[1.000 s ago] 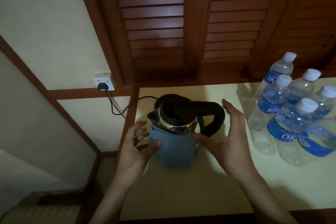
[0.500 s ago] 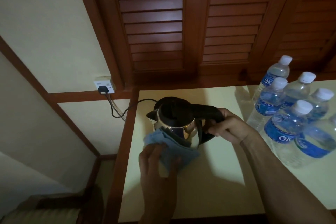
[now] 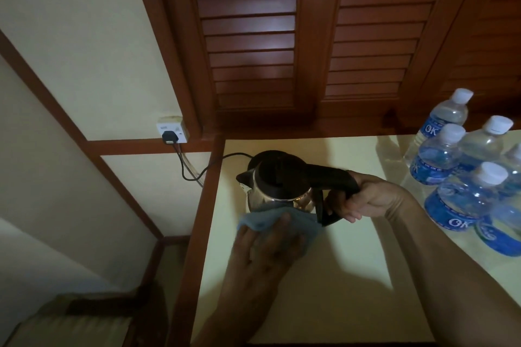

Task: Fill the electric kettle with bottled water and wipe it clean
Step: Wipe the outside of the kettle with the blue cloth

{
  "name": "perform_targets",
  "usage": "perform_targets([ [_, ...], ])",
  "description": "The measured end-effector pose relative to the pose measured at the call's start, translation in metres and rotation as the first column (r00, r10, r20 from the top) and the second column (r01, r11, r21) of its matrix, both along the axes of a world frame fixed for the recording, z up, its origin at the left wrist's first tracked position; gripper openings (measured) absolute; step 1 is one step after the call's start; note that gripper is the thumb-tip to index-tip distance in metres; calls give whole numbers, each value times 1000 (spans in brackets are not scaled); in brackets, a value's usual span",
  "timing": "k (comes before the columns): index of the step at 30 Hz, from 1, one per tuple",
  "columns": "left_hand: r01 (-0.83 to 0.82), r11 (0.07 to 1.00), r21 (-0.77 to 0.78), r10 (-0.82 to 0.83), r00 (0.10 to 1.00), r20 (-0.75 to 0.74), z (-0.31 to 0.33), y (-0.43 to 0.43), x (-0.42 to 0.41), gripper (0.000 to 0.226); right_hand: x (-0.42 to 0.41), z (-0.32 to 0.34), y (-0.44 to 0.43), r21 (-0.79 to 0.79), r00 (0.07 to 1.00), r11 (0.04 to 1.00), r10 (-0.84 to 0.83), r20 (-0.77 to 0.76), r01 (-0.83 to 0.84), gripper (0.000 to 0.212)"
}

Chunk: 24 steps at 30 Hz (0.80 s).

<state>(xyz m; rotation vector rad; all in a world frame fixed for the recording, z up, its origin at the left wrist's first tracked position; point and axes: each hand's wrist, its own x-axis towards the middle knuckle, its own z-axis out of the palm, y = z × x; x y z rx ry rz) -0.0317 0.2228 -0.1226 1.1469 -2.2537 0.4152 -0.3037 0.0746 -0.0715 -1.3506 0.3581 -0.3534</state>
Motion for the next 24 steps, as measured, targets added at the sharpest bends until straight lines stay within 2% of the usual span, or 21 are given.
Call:
perform_targets([
  [2,-63,997,49,67,993,-99,-2,-6,6,81,-3,2,2,-50,998,997,-65,-8,64,35],
  [4,-32,983,182,75,970,-231,-1,-6,4,78,-2,4,2,-63,996,994,-93,-10,92,20],
  [7,51,959,280,45,944,-327,-4,-10,5,71,2,4,3,-68,998,995,-68,12,69,15],
  [10,93,953,289,26,923,-383,-5,-13,10,63,-1,2,-1,-47,999,998,-52,16,52,14],
  [13,96,919,384,142,826,-546,7,-16,16,70,-1,0,-2,-47,999,998,-37,29,38,12],
  [16,137,845,517,229,781,-581,6,-18,26,76,-2,-2,-2,-51,999,998,-26,26,27,14],
  [18,129,849,513,253,754,-607,12,-17,24,76,-3,-3,-3,-59,999,998,-37,20,38,19],
  [21,147,924,353,91,813,-575,13,-9,5,75,-2,-3,-4,-68,999,997,-32,37,34,11],
  [22,170,925,341,50,833,-552,15,-4,-5,71,-2,-3,-4,-75,999,997,-28,44,32,8],
  [24,123,919,374,83,869,-488,16,3,-19,71,-3,-4,-4,-83,999,996,-19,43,23,5],
])
